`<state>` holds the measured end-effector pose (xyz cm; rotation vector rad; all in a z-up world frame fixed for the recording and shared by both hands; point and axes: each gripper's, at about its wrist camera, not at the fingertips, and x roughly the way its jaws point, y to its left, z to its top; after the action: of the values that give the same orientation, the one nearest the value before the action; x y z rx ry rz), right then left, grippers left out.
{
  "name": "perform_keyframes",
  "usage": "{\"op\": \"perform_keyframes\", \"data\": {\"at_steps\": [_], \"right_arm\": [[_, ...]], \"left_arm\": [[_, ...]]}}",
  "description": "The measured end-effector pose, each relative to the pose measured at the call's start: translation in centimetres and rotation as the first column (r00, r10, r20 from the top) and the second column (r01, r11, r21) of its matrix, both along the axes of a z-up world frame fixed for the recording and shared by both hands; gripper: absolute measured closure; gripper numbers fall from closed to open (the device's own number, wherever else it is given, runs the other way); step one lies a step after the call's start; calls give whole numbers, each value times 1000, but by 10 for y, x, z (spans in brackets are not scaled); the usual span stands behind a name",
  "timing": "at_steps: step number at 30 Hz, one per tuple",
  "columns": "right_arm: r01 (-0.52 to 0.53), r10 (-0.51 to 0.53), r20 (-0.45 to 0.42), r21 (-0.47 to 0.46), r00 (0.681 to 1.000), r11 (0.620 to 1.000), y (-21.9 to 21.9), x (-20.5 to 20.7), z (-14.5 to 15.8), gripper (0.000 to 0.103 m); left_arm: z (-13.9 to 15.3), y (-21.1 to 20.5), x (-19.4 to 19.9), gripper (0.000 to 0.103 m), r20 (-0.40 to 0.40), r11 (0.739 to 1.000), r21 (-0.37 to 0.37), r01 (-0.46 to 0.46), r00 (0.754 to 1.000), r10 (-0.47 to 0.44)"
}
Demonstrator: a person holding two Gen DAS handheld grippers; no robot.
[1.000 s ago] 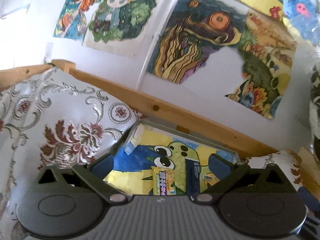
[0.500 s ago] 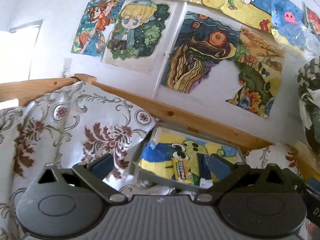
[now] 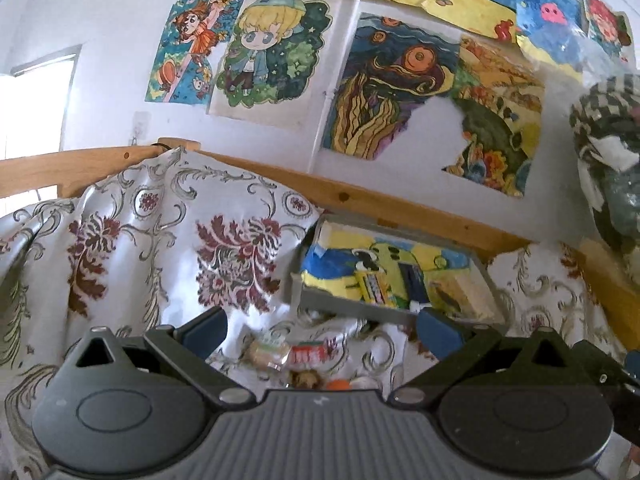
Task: Organize snacks
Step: 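Lift both open tools up away from the grey tray, then move both tools back over the remaining snack pile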
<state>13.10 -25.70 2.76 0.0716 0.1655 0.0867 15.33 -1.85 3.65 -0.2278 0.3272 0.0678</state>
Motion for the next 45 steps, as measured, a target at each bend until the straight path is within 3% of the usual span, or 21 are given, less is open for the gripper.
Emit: {"op": "perform_keyframes", "data": {"at_steps": [21, 35, 45], "right_arm": [[-6, 3, -211, -16, 978, 1000, 15, -44, -40, 1], [-9, -5, -307, -44, 952, 999, 23, -37, -56, 1], [-7, -6, -330, -38, 944, 999, 23, -32, -59, 1]], "left_arm": [[-46, 4, -50, 0, -92, 997, 39, 70, 994, -67], [-67, 5, -56, 0, -192, 992, 72, 101, 978, -86], [-71, 6, -53, 0, -219, 994, 62, 86, 973, -71]]}}
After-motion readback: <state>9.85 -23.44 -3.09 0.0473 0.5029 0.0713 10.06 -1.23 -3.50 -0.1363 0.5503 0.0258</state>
